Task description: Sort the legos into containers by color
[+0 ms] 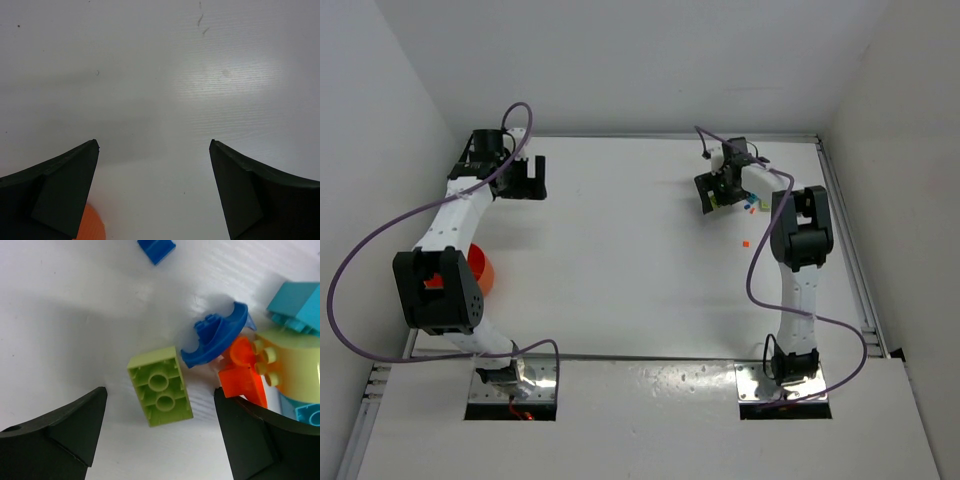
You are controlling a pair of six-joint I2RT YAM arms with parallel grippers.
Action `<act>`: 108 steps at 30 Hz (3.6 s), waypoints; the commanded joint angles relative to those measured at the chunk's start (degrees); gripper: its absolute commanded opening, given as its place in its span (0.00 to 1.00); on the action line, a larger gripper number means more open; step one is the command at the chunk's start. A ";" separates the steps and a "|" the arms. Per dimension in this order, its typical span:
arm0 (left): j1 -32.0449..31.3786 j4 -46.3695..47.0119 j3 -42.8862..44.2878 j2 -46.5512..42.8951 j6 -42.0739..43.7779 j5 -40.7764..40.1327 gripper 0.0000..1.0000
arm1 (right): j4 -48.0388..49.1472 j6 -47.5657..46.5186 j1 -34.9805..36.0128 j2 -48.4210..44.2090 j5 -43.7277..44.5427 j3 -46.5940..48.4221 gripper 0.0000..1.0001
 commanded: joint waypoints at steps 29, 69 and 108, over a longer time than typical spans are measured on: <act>-2.66 1.74 -7.32 -7.63 -4.32 29.80 0.99 | -2.05 -13.48 9.50 -19.85 -25.87 -7.16 0.20; -3.48 15.37 -14.71 -5.34 -24.13 53.41 0.11 | 14.40 -8.99 37.03 -18.45 -11.83 0.04 0.24; 24.92 -19.70 -12.51 -21.88 4.45 -18.14 0.00 | -14.88 -11.98 17.18 -7.64 -13.75 8.48 0.83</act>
